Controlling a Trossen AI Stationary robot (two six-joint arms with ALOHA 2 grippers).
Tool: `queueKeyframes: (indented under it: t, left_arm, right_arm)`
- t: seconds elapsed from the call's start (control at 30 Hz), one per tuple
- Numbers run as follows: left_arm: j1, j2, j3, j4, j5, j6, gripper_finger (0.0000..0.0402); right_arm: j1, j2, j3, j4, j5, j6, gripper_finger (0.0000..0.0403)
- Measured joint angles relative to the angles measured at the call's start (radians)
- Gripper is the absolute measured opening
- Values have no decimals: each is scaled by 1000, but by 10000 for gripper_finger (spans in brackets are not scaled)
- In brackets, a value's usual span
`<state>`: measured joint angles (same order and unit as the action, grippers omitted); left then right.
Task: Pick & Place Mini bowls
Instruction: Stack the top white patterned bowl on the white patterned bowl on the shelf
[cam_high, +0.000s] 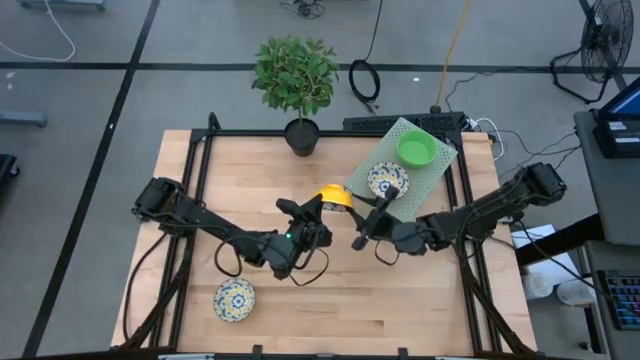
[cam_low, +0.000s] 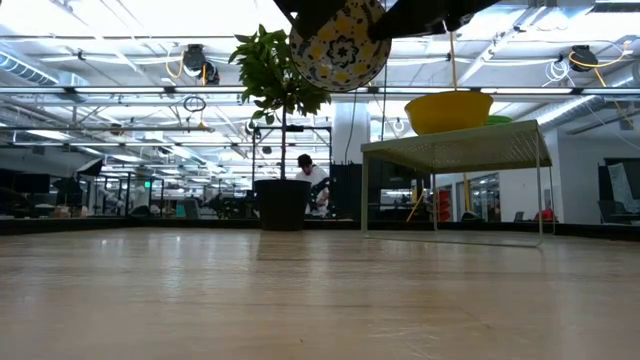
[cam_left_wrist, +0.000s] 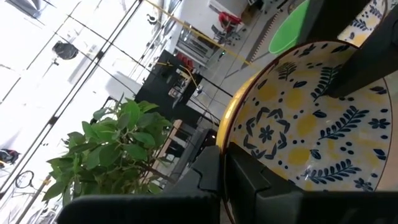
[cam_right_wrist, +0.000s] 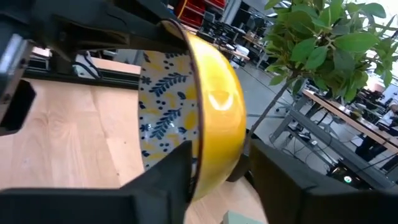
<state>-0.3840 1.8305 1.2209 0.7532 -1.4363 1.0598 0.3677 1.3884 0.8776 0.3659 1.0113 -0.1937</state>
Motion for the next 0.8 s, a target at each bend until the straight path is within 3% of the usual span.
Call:
queueKeyframes:
  t: [0.3, 0.7, 0.8]
  left_arm:
    - [-4, -1, -1, 0, 41, -40, 30]
    - [-26, -1, -2, -22, 56, -207, 37]
    - [-31, -11, -2, -27, 72, -300, 57]
  right_arm:
    - [-19, -2, 0, -35, -36, 7, 17]
    - [-22, -2, 0, -55, -68, 2, 4]
    - [-22, -2, 0, -54, -85, -2, 2]
